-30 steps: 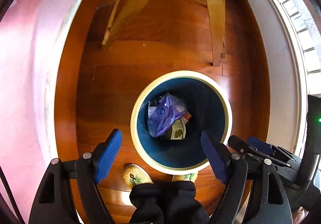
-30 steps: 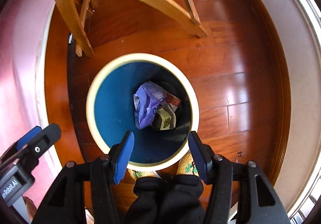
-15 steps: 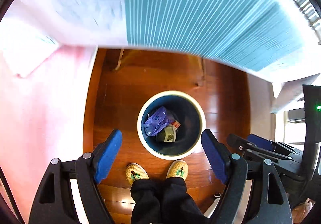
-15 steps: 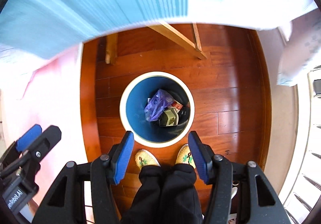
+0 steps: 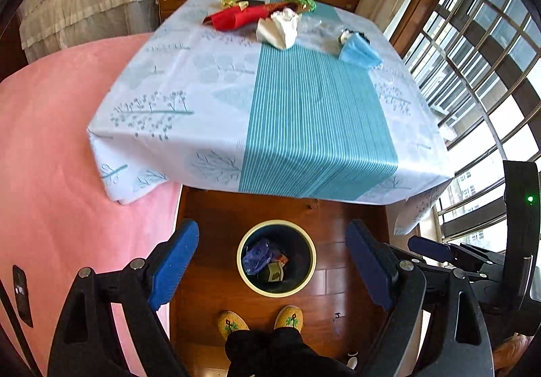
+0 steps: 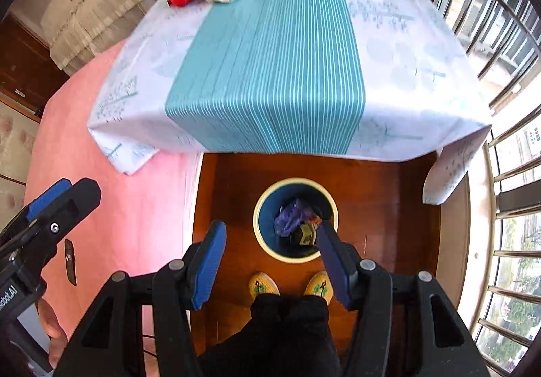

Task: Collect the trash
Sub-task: 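Raise both tools from the bin back toward the table, then grasp the crumpled tissue with the left tool while the right grasps the blue mask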

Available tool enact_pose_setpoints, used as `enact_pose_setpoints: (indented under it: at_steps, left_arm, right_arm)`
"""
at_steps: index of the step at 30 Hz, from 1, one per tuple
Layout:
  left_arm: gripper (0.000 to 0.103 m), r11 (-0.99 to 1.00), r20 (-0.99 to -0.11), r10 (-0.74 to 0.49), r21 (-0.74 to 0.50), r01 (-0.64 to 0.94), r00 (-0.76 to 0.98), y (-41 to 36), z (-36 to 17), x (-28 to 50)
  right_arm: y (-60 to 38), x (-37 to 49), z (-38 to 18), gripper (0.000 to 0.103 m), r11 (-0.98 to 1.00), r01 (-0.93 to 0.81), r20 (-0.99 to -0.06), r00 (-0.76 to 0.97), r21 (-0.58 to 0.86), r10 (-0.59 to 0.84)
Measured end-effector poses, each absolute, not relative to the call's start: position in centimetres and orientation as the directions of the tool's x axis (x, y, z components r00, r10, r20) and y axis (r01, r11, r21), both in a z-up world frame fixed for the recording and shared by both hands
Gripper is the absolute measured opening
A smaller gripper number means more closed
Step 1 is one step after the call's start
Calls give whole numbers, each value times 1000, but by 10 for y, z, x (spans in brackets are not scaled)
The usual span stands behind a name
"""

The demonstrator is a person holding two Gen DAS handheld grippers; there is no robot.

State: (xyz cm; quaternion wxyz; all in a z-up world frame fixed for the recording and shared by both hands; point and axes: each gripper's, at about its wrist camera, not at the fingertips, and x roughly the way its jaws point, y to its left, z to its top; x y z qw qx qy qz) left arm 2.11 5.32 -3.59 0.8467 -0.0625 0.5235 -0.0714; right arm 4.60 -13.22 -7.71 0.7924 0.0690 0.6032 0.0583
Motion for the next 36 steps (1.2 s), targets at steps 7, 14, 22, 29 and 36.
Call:
enact_pose_setpoints:
  at_steps: [7, 14, 22, 29, 36]
  left_arm:
    - [88, 971, -793, -233, -221, 90, 562, 66, 38, 30]
    - [88, 963, -742, -268, -202, 177, 615, 68, 77, 40]
    - [88, 963, -734, -269, -203, 176, 624, 73, 81, 63]
    - [88, 972, -760, -225, -216, 89, 610, 78, 64, 100]
    - [88, 985, -794, -121, -172, -29, 596, 57, 46, 164]
  right_arm:
    - [-129, 58, 0, 57, 987, 9, -872, 470, 162, 138]
    - [-127, 67, 45, 57, 984, 44, -804, 583, 175, 117]
    - [-131, 82, 52, 57, 973, 82, -787, 605, 214, 122]
    - [-138, 119, 42, 57, 969, 47, -784, 598, 242, 166]
    - [-160, 195, 26, 56, 964, -77, -790, 560, 253, 252]
